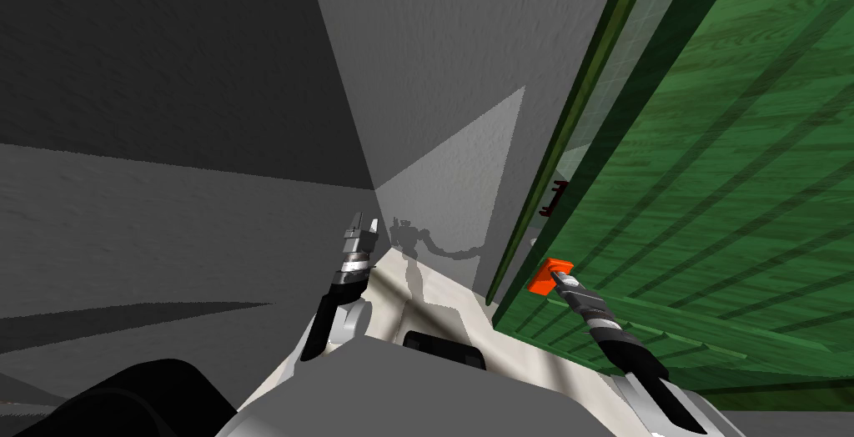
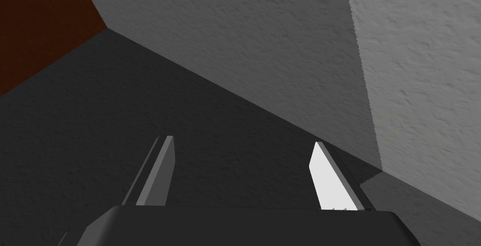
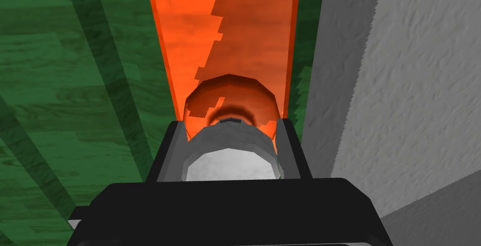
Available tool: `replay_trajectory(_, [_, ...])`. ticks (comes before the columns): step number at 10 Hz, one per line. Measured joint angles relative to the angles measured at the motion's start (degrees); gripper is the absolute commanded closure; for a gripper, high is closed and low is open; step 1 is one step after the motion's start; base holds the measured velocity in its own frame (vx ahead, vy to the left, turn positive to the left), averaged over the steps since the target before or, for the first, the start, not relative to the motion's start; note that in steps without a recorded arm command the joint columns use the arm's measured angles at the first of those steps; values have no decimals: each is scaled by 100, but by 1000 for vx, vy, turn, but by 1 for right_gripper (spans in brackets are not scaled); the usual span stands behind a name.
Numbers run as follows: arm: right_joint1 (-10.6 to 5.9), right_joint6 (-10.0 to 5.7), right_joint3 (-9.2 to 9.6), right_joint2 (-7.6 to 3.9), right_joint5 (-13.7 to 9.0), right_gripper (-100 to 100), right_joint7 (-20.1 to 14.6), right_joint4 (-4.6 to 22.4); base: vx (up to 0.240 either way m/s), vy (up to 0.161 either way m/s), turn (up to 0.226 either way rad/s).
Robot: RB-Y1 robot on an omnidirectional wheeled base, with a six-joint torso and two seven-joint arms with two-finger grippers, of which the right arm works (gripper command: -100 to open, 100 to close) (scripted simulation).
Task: Pull the door open
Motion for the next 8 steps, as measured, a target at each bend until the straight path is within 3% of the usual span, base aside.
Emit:
replay_trajectory(4, [14, 6, 12, 9, 6, 100, 1, 11, -12, -5, 10])
replay_trajectory(8, [-62, 44, 32, 58, -130, 100, -451, 48, -56, -39, 53])
